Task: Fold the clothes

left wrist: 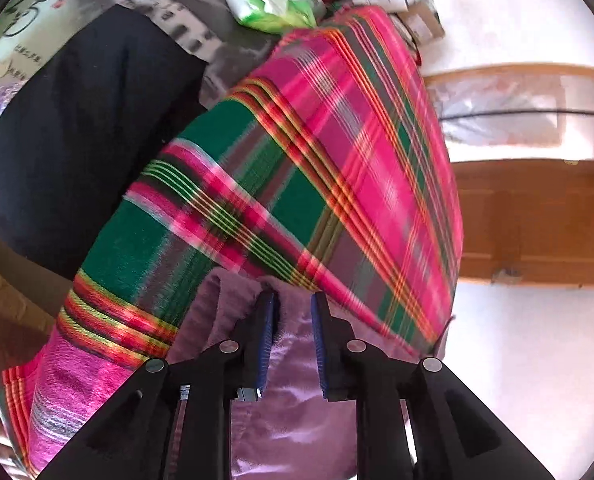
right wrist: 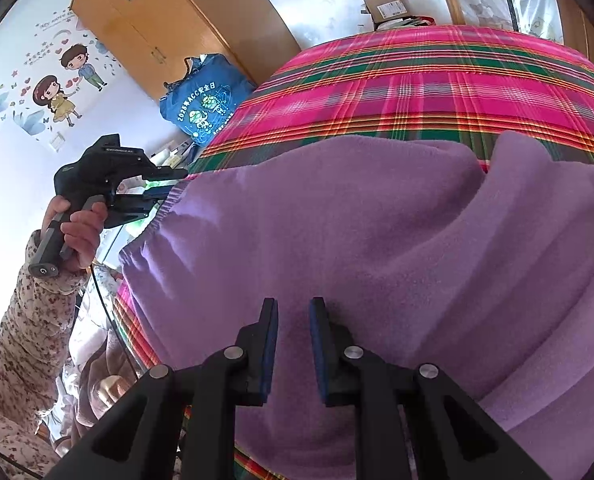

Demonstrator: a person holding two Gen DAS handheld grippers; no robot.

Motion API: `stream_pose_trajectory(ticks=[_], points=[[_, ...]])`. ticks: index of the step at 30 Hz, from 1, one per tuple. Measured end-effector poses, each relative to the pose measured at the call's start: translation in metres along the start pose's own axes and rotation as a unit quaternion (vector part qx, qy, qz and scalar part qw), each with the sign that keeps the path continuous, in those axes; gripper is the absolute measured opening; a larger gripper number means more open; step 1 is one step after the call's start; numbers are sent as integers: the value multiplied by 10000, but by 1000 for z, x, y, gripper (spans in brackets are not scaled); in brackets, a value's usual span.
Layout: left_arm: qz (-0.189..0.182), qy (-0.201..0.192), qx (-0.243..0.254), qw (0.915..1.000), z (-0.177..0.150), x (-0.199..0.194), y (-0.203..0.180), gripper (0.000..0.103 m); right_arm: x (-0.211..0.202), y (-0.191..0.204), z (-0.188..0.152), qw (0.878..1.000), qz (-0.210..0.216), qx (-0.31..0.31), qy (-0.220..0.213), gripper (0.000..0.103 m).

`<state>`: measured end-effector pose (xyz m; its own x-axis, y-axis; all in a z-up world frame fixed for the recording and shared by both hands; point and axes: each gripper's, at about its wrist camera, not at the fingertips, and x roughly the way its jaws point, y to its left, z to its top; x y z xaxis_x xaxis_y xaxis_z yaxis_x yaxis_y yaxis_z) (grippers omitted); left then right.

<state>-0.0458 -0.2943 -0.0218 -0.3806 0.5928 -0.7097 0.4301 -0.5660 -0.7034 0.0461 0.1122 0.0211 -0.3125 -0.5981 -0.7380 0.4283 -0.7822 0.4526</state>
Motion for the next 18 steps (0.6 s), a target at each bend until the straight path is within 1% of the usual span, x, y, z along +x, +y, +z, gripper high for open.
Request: stream_pose_trajectory(ticks=[2, 4, 6, 7, 8, 9, 11, 13, 16, 18], points=[[-59, 134, -184, 9997, 5, 5, 1, 21, 1, 0, 0, 10000, -5, 7, 10, 16], [-21, 204, -185, 9996, 12, 10, -2, 22, 3, 1, 1, 10000, -55, 2, 23, 16], [-48, 210, -207, 9996, 13, 11, -3, 19, 3, 3, 0, 10000, -36, -21, 27, 16], [-11, 180, -144, 9997, 12, 10, -4, 9, 2, 3, -1, 10000, -30, -33, 27, 16], [-15, 136, -118, 9998, 10, 10, -2, 5, 2, 3, -1, 10000, -34, -29, 24, 16], [-23, 92, -97, 9999, 9, 10, -1, 5, 2, 3, -1, 10000, -40, -22, 20, 16], [-257, -29, -307, 9992, 6, 5, 8, 4, 4, 2, 0, 10000, -46, 11, 36, 16], [-368, -221, -400, 9983, 4, -1, 14, 4, 6, 2, 0, 10000, -51, 24, 50, 16], [-494, -548, -326, 9967, -6, -19, 15, 3, 7, 5, 1, 10000, -49, -13, 55, 16], [-616, -766, -140, 9951, -12, -32, 11, 3, 7, 5, 1, 10000, -49, -6, 55, 16]])
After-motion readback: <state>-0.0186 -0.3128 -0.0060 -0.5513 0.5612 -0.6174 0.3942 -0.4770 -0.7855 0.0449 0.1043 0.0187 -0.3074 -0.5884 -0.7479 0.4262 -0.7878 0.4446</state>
